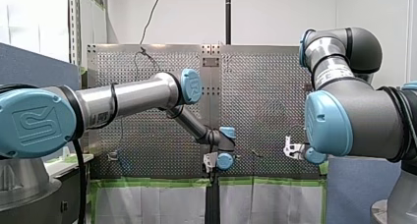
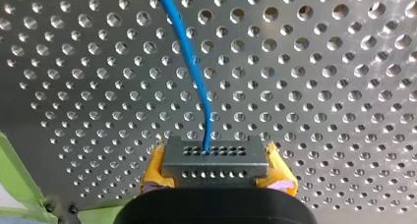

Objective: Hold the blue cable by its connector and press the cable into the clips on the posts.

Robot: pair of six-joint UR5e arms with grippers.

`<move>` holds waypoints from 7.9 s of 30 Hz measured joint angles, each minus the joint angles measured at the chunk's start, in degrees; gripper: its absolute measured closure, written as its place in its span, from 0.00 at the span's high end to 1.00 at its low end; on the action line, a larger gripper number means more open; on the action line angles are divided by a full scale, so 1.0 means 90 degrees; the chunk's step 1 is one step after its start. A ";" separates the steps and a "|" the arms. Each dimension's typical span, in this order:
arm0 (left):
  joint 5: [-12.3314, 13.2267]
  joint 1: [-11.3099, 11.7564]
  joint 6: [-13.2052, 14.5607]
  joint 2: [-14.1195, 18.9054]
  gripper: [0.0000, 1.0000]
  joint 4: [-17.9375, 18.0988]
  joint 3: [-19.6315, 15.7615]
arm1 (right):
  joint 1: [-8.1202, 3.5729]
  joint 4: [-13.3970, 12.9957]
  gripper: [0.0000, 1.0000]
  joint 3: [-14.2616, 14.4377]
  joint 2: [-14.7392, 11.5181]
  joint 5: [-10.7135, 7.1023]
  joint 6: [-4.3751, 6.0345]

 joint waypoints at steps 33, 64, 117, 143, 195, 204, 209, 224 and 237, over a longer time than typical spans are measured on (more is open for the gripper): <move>0.0735 -0.0014 0.0541 0.0020 0.99 0.0030 -0.0166 | -0.0094 -0.0026 0.00 -0.0200 0.0032 -0.0041 0.0221; 0.1421 -0.0617 0.1647 0.0825 0.99 -0.0383 -0.1184 | -0.0059 0.0081 0.00 -0.0200 0.0060 -0.0060 0.0270; 0.1304 -0.0924 0.1255 0.0827 0.99 -0.0128 -0.1225 | -0.0089 0.0061 0.00 -0.0200 0.0157 -0.0163 0.0365; 0.1289 -0.0874 0.1276 0.1029 0.99 -0.0283 -0.1611 | -0.0102 0.0015 0.00 -0.0210 0.0238 -0.0192 0.0420; -0.0499 -0.1052 0.1068 0.4214 0.99 0.1564 -0.4821 | -0.0061 0.0048 0.00 -0.0250 0.0255 -0.0222 0.0703; -0.0589 -0.1118 0.0973 0.4758 0.99 0.1558 -0.5364 | -0.0038 0.0059 0.00 -0.0254 0.0257 -0.0232 0.0703; -0.0612 -0.1128 0.0928 0.5073 0.99 0.1601 -0.5679 | -0.0018 0.0062 0.00 -0.0256 0.0257 -0.0234 0.0703; -0.0686 -0.1095 0.0741 0.5991 0.99 0.2276 -0.6597 | 0.0056 0.0072 0.00 -0.0251 0.0255 -0.0232 0.0670; -0.1013 -0.1010 0.0716 0.6865 0.99 0.3141 -0.7472 | 0.0109 0.0073 0.00 -0.0251 0.0257 -0.0235 0.0643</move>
